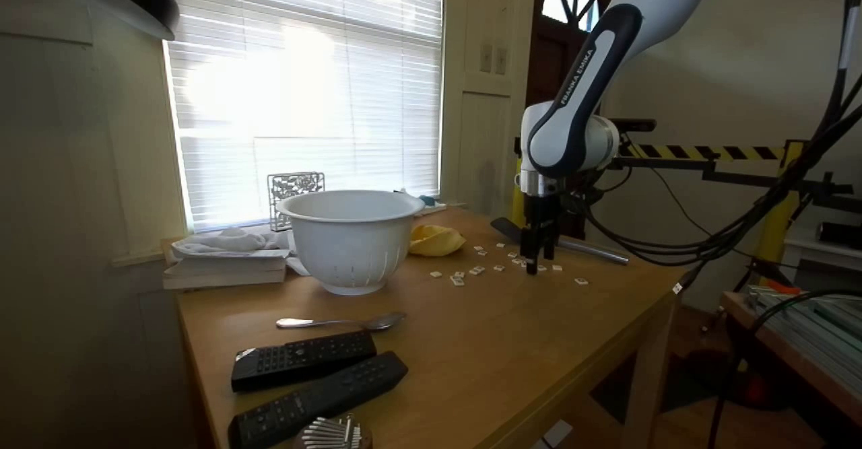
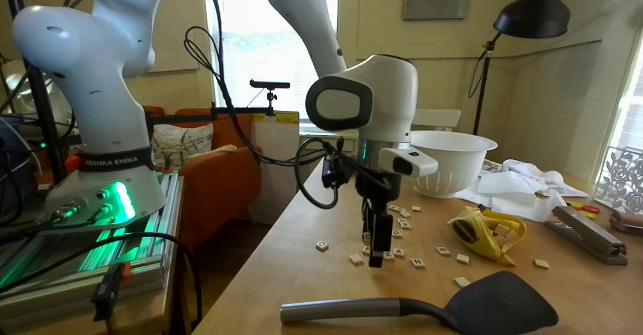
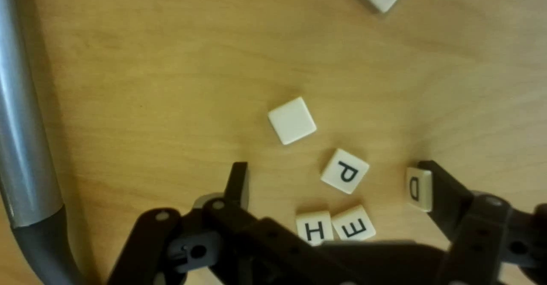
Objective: Remove the objects from the bag then move the bag forward
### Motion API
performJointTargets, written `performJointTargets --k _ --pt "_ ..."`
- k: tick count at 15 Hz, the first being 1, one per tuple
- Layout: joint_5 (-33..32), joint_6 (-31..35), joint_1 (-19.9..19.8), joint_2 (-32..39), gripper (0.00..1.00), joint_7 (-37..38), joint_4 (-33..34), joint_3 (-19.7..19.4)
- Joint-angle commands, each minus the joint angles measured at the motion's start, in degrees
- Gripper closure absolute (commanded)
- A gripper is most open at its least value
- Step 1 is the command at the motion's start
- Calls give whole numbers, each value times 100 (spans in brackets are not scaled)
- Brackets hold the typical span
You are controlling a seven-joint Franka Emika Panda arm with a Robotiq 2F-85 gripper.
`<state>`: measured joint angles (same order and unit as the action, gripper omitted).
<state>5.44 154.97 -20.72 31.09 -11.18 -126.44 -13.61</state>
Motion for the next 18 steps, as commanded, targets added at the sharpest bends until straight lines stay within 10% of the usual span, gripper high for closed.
performJointTargets --k 1,9,18 --pt "-256 259 18 -44 0 104 -179 -61" --pt "-115 118 -167 -946 0 -298 -730 259" --pt "-1310 163 544 -1324 0 708 -985 -676"
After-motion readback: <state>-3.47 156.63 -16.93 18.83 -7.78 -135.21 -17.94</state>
